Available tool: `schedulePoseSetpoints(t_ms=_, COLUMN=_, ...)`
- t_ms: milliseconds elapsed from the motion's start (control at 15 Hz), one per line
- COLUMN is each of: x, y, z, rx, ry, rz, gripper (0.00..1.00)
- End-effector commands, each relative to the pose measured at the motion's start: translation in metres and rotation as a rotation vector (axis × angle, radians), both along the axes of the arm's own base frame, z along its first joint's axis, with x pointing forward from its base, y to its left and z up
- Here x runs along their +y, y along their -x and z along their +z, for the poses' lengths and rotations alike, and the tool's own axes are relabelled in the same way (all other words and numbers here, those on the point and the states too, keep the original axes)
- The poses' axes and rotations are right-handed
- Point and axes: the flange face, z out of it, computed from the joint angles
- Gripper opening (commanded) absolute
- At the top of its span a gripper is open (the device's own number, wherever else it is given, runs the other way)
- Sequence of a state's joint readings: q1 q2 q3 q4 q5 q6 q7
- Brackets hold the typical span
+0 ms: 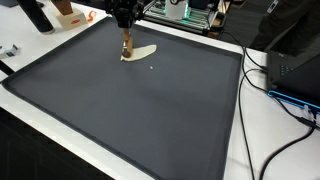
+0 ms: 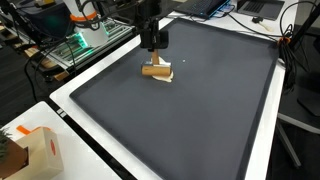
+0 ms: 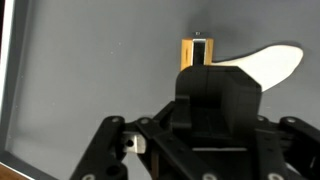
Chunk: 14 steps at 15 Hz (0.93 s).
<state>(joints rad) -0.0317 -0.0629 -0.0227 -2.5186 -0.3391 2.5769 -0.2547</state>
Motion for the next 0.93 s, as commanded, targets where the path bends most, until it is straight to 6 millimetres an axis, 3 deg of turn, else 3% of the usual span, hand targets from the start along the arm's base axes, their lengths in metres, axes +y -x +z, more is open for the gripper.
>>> schedulePoseSetpoints(t_ms=0, x=-0.01, y=0.016, z=0.016, rx=-0.019, ry=0.004, rz=-0.073, gripper=0.21)
schedulePoseSetpoints(t_ms=867, x=-0.012, y=0.029, z=0.075, rx=-0.002, ry=-0.139, rz=-0.345, gripper=0.21)
